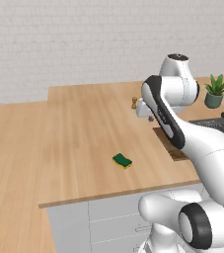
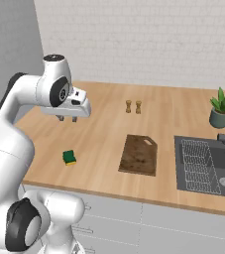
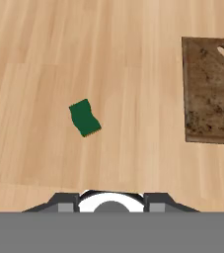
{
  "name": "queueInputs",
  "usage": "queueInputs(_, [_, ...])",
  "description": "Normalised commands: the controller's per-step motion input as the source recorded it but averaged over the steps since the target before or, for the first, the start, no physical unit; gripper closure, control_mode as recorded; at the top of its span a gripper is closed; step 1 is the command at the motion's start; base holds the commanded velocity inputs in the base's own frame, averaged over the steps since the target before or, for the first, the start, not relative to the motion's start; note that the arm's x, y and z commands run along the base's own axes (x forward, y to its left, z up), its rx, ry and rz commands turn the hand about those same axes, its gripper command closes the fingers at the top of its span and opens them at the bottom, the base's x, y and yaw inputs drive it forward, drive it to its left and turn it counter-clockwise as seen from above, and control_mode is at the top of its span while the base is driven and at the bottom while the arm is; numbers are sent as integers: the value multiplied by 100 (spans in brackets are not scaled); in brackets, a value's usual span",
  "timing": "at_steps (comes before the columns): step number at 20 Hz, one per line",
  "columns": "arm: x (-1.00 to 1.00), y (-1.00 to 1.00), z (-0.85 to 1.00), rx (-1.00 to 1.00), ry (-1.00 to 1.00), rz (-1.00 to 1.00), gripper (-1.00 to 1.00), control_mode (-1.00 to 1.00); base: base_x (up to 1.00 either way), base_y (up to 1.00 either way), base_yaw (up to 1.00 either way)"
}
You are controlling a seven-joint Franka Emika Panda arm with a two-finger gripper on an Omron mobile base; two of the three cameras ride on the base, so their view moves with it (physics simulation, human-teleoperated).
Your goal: Pick up the sponge from the counter and clean the cutting board by briefly scrubbing or pressing down on the cutting board. Once finished, release the sponge.
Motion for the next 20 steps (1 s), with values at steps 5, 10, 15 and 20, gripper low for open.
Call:
queueInputs(5, [-7, 0, -22, 0, 0, 6, -100, -100, 0, 0, 0])
queueInputs(10, [-8, 0, -43, 0, 0, 11, -100, -100, 0, 0, 0])
queueInputs(15, [0, 15, -49, -1, 0, 4, -100, -100, 0, 0, 0])
queueInputs(20, [0, 30, -63, 0, 0, 6, -100, -100, 0, 0, 0])
